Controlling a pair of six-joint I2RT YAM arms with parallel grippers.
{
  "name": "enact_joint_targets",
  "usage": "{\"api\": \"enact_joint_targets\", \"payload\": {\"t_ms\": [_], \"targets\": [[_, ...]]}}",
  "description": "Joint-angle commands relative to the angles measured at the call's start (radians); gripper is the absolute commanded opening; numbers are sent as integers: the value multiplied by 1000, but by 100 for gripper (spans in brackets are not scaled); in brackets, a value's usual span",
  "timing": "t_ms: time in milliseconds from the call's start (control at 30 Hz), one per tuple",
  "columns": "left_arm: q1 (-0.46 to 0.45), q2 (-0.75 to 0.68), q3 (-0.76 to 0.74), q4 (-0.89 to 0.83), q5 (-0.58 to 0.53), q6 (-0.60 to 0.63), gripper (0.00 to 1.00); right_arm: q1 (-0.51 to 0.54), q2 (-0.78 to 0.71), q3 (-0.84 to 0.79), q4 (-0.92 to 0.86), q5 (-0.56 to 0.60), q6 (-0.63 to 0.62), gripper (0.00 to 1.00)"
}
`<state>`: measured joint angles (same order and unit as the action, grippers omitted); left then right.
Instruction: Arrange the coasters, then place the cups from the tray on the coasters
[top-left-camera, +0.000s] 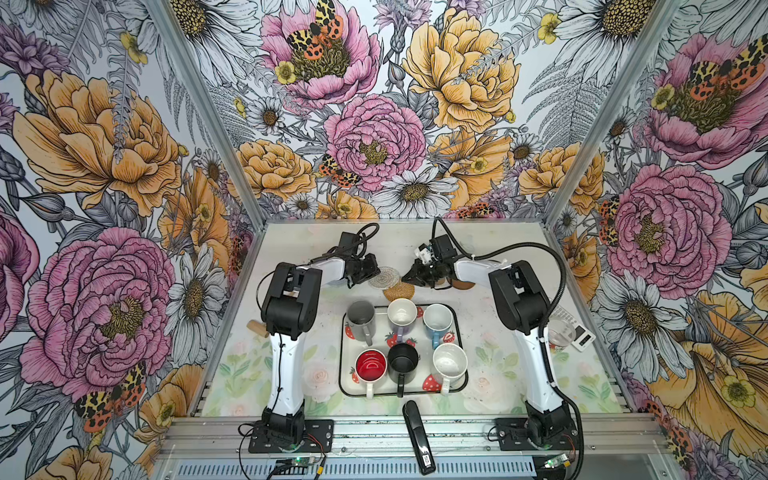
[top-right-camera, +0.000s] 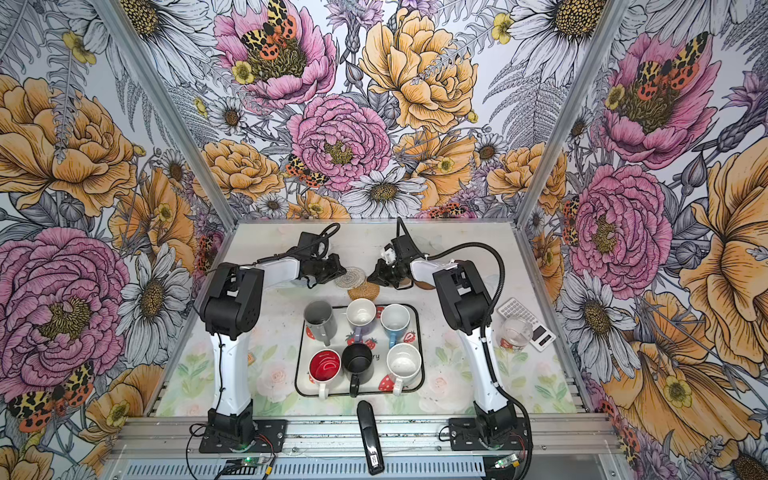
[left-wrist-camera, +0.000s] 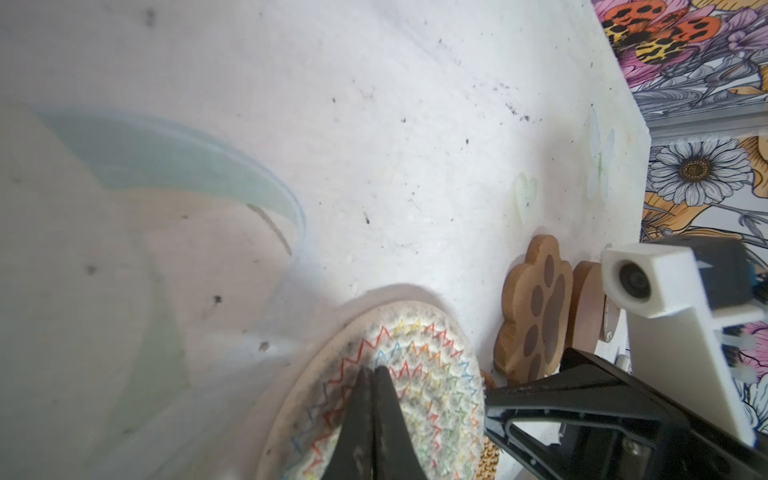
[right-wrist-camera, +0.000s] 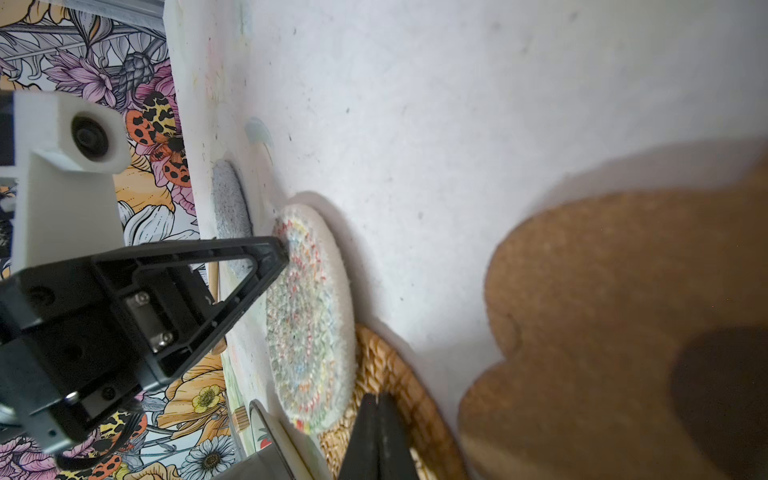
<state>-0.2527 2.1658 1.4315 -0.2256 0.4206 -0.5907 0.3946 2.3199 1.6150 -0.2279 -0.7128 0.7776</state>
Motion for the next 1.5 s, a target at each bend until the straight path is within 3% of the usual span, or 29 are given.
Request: {"api": "enact_joint_targets", "payload": {"t_ms": [0,467,933,1467], "targets": [[33,-19,-49,-24,-54,-3,0,7,12,-1,-31,27,-10,0],[113,-38,-85,3,-92,-4,0,7,16,20,-33,28,-10,0],[159,2,-19,-21,-91,28,0,12,43,81,-33,30,2,0],[100,-107,-52,-3,-51,43,0,20,70,205,-32,22,-3,0]]}}
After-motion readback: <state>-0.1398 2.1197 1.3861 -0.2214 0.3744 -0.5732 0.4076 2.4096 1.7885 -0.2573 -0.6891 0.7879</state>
